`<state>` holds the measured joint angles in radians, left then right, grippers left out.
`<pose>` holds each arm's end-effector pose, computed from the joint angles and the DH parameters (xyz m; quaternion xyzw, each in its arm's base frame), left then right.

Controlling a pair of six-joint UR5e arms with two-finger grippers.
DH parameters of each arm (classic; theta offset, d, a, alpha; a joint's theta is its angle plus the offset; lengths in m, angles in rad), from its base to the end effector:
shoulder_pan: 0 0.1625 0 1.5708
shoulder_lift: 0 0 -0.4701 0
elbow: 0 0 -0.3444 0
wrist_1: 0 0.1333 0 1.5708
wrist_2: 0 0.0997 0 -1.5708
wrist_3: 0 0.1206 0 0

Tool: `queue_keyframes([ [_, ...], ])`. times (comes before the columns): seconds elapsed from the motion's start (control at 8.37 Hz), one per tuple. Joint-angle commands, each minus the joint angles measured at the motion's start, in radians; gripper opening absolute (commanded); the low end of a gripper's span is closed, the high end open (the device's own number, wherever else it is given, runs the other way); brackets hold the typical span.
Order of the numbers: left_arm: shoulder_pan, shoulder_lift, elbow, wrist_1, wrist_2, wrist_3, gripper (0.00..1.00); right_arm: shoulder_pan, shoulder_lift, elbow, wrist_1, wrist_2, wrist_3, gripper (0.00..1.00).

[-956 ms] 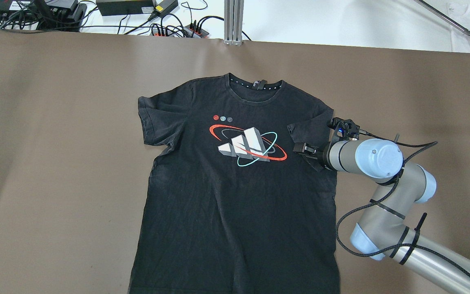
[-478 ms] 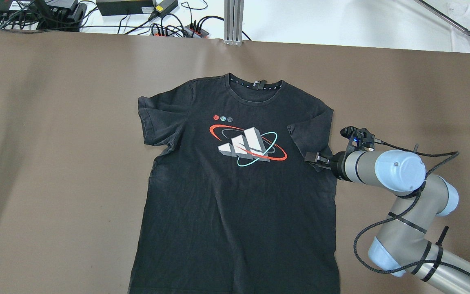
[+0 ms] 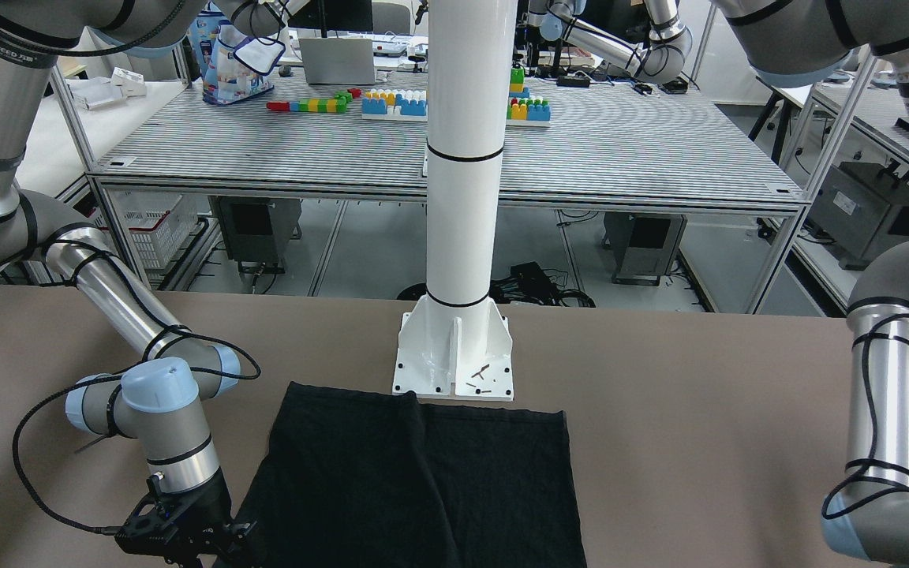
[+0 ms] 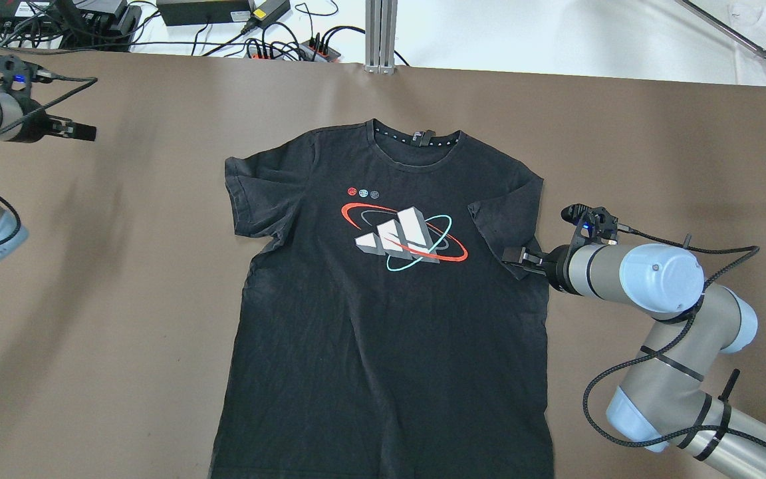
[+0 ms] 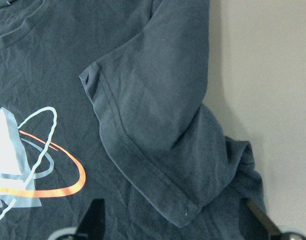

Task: Fold clothes
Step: 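Reach the left gripper to the sleeve nearest it while the right gripper holds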

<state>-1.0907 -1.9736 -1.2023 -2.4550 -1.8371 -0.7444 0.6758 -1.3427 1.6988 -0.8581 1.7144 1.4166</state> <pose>0.2247 -0.6513 0.5746 0.2912 0.3499 -0.0587 0.8885 -0.3813 -0.4544 0.4704 0.1483 -0.4898 0.1860 0.8388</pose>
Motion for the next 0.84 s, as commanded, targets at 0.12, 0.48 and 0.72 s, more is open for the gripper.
queue_keyframes([
  [0.12,0.048,-0.167,0.056,-0.009,-0.199,-0.207,1.0,0.016,0.005,-0.004,-0.024,-0.006,-0.004,0.94],
  [0.48,0.129,-0.24,0.081,-0.016,-0.221,-0.24,1.0,0.031,0.02,-0.004,-0.036,-0.006,-0.024,0.94],
  [0.72,0.155,-0.269,0.177,-0.143,-0.221,-0.322,0.95,0.031,0.022,-0.002,-0.039,-0.007,-0.024,0.94],
])
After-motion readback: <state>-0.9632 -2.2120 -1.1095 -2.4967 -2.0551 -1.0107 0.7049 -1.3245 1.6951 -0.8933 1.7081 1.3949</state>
